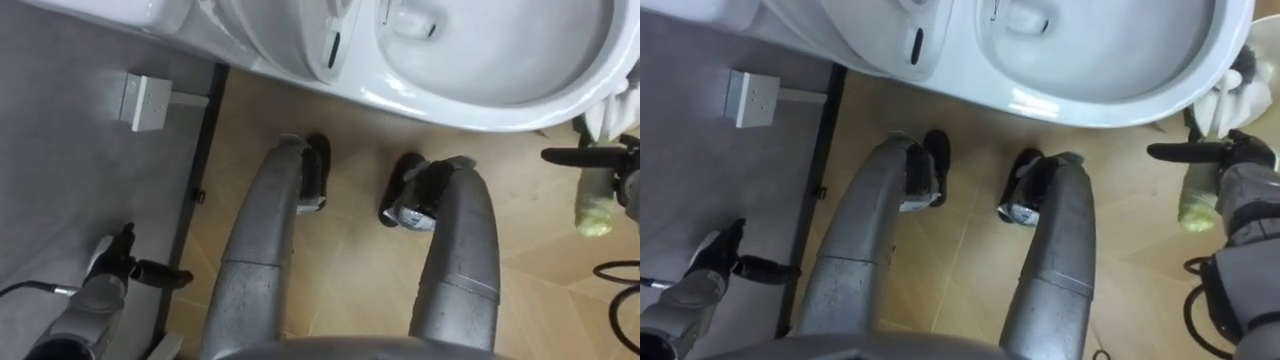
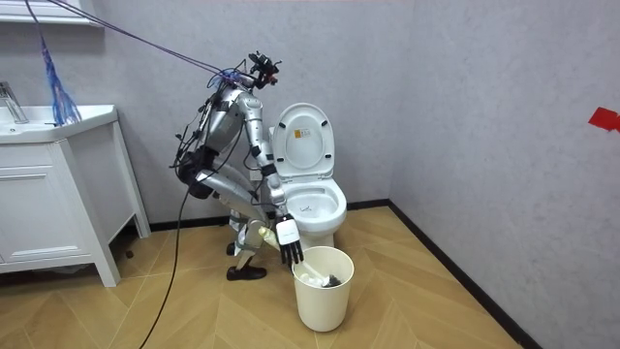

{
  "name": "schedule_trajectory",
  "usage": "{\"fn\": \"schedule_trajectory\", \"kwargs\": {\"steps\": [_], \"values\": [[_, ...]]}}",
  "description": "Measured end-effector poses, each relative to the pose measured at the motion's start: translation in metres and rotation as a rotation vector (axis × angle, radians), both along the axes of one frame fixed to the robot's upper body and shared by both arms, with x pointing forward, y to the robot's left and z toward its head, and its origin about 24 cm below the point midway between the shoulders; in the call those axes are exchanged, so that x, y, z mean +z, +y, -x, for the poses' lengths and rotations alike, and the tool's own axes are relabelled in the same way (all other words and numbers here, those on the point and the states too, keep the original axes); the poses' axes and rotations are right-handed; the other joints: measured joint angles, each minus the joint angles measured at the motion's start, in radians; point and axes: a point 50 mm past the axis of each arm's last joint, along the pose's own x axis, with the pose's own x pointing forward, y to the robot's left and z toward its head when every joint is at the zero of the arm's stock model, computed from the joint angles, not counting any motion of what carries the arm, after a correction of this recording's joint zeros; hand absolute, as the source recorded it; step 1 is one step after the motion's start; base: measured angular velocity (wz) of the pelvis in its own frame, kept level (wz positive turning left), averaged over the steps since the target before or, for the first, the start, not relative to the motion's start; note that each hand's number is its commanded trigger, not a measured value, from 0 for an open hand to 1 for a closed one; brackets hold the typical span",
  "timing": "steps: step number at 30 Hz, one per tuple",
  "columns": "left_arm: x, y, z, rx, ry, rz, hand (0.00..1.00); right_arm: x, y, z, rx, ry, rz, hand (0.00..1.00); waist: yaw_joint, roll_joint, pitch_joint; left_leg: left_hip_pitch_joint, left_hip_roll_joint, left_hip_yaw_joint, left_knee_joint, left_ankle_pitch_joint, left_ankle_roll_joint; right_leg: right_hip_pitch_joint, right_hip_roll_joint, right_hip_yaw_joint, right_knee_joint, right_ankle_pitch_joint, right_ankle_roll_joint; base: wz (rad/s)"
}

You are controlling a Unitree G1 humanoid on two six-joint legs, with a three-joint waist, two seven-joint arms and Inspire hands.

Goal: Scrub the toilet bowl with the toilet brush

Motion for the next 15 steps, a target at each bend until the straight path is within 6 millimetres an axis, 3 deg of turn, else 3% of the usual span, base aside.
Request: {"fn": "schedule_trajectory", "kwargs": {"steps": [9, 15], "values": [[0.002, -0.004, -0.005, -0.023, -0.018, 0.009, 0.00, 0.009, -0.008, -0.001, -0.010, -0.003, 0.049, 1.00, 0.014, -0.003, 0.0025, -0.004, 0.000, -0.005, 0.000, -0.008, -0.005, -0.002, 0.005, -0.003, -0.003, -0.008, 0.000, 0.00], [-0.002, -0.004, 0.005, -0.021, 0.025, 0.030, 0.00, 0.006, -0.020, 0.015, 0.003, 0.064, 0.056, 1.00, 0.030, 0.002, 0.0023, -0.003, 0.000, -0.008, -0.001, -0.013, 0.001, 0.004, 0.000, -0.014, -0.010, -0.011, -0.004, 0.00]]}}
